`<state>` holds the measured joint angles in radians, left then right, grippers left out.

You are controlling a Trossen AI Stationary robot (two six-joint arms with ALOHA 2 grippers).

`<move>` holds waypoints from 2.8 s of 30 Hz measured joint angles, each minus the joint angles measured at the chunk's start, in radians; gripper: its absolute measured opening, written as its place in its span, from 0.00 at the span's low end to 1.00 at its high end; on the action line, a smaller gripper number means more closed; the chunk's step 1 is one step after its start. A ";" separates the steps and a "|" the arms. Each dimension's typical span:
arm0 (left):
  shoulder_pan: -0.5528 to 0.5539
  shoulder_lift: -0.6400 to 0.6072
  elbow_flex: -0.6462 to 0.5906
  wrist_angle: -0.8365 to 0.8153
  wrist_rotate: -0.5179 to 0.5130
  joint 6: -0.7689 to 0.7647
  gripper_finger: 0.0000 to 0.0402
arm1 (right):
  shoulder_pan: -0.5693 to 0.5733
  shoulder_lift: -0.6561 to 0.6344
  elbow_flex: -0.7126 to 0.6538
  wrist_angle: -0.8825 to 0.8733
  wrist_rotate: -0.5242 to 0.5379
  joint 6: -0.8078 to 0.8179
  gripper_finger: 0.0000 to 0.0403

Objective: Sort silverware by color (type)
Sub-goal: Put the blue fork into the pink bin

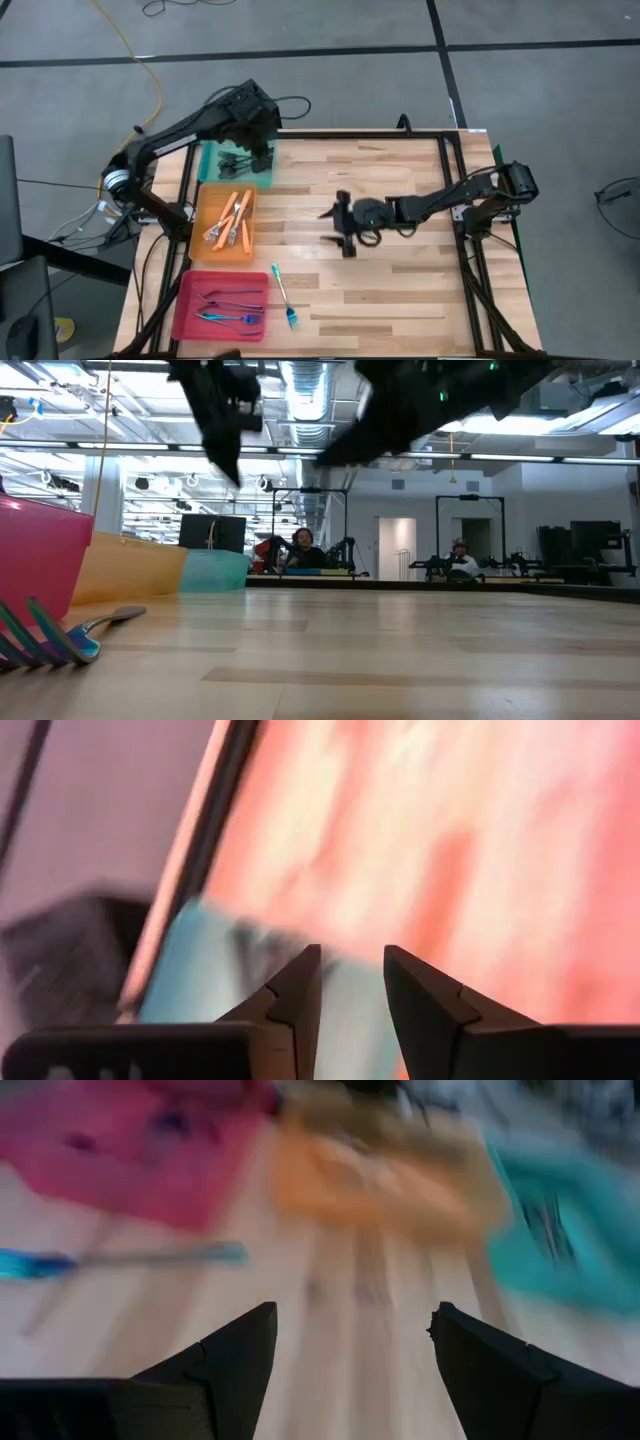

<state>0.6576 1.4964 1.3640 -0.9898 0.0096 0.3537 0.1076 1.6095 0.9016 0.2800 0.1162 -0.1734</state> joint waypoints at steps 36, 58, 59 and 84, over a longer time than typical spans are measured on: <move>-0.650 -0.289 0.025 0.192 -0.128 -0.355 0.24 | 0.012 0.781 0.703 0.092 -0.590 0.001 0.71; -0.650 -0.282 0.025 0.193 -0.130 -0.340 0.24 | -0.015 0.767 0.719 -0.273 -0.267 -0.035 0.71; -0.650 -0.282 0.025 0.193 -0.130 -0.340 0.24 | -0.024 0.766 0.719 -0.294 -0.267 -0.015 0.71; -0.649 -0.282 0.011 0.171 -0.130 -0.346 0.24 | -0.179 0.504 0.711 -0.811 -0.040 0.107 0.71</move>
<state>0.0082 1.2140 1.3750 -0.8187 -0.1206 0.0078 -0.0719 2.1133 1.6125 -0.5307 0.0766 -0.0664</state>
